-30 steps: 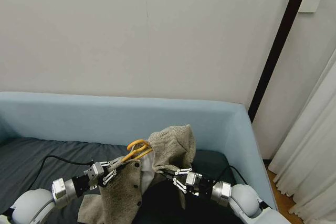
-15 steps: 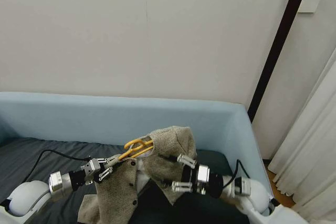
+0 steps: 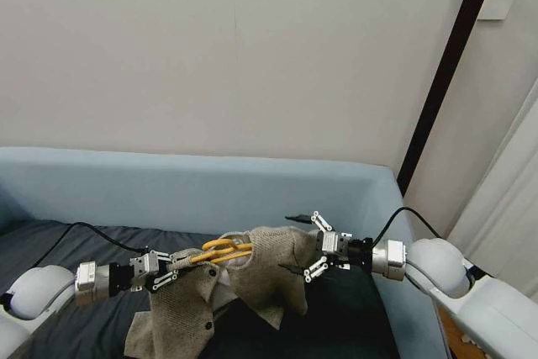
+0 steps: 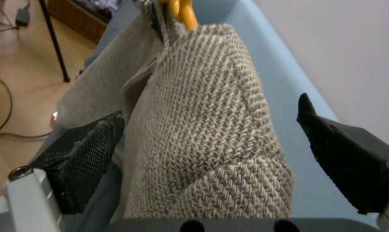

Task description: Pick up the clothes from the sofa and hang them on the clothes hanger.

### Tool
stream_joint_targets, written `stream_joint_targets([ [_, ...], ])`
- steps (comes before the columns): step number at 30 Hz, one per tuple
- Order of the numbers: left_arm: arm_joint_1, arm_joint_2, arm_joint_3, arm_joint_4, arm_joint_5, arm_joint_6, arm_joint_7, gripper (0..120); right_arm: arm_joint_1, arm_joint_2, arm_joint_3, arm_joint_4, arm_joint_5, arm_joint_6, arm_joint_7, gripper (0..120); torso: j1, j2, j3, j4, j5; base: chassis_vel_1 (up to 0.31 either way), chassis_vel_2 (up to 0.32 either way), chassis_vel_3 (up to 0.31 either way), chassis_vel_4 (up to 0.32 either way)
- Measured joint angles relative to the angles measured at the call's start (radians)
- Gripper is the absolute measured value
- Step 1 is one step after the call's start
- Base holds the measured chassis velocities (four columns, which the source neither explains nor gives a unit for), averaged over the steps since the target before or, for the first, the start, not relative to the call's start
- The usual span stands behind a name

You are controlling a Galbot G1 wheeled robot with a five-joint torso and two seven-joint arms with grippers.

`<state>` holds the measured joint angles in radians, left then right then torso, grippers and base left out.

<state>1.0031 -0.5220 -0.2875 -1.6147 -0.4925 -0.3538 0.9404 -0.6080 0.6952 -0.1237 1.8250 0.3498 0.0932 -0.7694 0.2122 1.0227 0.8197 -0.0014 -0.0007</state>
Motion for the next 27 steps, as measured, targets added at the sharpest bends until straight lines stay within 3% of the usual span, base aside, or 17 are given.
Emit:
stream_joint_targets([
  [6, -0.028, -0.027, 0.027, 0.017, 0.022, 0.011, 0.053, 3, 0.014, 0.035, -0.092, -0.014, -0.036, -0.015, 0.053, 100, 0.000, 0.000, 0.000, 0.0003, -0.0002, 0.000, 0.000, 0.000, 0.000],
  [22, -0.044, -0.030, 0.029, 0.036, 0.031, 0.004, 0.101, 3, 0.032, 0.054, -0.098, -0.086, -0.043, -0.037, -0.004, 99, 0.000, 0.000, 0.000, 0.0001, -0.0001, 0.000, 0.000, 0.000, 0.000],
  [27, -0.046, -0.029, 0.028, 0.035, 0.032, 0.003, 0.106, 3, 0.030, 0.054, -0.078, -0.090, -0.047, -0.048, -0.066, 82, 0.000, 0.000, 0.000, 0.0001, -0.0001, 0.000, 0.000, 0.000, 0.000],
])
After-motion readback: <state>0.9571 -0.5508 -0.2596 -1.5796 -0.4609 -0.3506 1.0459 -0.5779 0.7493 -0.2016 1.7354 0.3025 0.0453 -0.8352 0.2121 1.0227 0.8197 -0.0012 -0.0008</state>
